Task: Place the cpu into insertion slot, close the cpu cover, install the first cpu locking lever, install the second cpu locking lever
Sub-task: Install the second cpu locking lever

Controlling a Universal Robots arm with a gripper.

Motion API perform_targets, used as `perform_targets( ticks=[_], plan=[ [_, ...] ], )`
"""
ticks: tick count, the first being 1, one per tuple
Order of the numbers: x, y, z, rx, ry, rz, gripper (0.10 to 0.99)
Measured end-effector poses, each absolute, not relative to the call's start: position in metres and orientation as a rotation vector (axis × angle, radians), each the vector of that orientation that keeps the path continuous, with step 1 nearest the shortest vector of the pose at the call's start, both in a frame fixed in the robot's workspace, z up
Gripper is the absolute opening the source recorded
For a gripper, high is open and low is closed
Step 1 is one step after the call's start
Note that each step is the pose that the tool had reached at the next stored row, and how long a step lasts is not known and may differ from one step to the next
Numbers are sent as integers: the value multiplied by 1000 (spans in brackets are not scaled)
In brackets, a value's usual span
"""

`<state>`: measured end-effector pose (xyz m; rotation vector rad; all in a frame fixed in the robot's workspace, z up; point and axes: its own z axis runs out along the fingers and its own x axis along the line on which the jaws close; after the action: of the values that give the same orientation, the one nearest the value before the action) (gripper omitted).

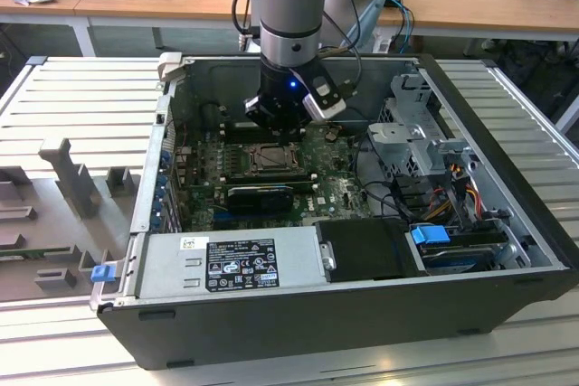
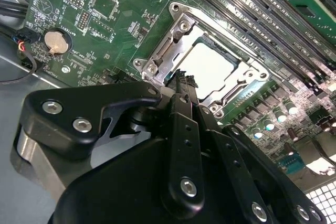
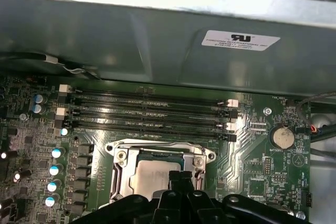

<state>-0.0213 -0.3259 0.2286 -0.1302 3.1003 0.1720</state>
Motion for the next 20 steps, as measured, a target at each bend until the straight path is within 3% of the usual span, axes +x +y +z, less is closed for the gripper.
perform_targets(
  ticks=[20],
  plan=[
    [-21,-332,234,-130,3100,172,106]
  ],
)
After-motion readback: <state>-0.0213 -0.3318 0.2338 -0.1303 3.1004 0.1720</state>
